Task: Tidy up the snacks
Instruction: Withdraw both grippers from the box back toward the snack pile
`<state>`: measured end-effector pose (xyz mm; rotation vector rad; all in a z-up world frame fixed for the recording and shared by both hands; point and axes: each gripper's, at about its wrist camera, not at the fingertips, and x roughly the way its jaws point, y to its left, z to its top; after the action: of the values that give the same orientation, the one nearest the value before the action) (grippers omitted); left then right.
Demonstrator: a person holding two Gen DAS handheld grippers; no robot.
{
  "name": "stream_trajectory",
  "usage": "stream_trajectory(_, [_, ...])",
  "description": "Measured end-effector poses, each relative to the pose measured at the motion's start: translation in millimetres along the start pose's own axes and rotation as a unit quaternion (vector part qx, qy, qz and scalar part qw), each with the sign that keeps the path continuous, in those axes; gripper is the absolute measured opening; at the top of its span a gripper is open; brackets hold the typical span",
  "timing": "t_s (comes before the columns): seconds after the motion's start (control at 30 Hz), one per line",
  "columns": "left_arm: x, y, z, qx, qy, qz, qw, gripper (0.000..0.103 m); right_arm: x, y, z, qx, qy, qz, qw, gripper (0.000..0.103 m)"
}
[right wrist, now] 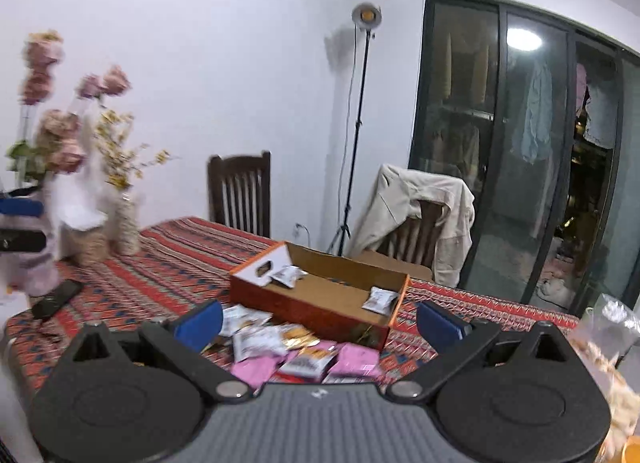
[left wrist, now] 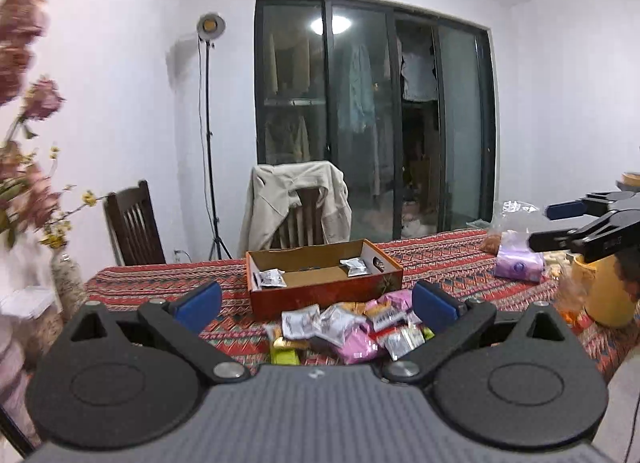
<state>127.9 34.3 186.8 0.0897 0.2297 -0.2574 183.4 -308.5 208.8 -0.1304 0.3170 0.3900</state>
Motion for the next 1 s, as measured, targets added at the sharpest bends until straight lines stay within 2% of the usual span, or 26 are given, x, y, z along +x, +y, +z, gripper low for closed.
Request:
stream_trajectory(0.1, [-34, -4, -32, -0.009, -0.015, 0.005, 0.9998, 0.103, -43, 14, -36, 0.006, -0.023, 0.001, 1.0, 0.103])
stream_trajectory(0.2, [-55, -1, -60, -0.04, -0.004, 0.002, 0.9992, 0.103, -80, 29, -70, 0.012, -0.04, -0.01, 0.999, 0.103])
stream_trajectory(0.3, [-73, 1, -89, -0.047, 0.004, 0.01, 0.9988, 0.103, -111, 41, -103, 0.026, -0.058, -0.023, 0.998, 0.103])
stream_trajectory(0.43, [-90, 1, -121, -0.057, 0.014, 0.029, 0.9978, 0.103, -134, 56, -145, 0.043, -0.054, -0.03, 0.997, 0.103])
stream_trajectory(0.53, [-91, 3, -140, -0.068, 0.045, 0.025, 0.9964, 0.103, -138, 67, -174, 0.055, -0.044, -0.029, 0.997, 0.103])
stream_trajectory(0.73, [-71, 5, -157, -0.065, 0.061, 0.037, 0.9954, 0.103, -123, 92, -217, 0.074, -0.024, -0.054, 0.996, 0.103])
stream_trajectory(1.0, [-44, 8, -172, -0.077, 0.09, 0.045, 0.992, 0.103, -88, 98, -225, 0.086, -0.012, -0.065, 0.994, 0.103])
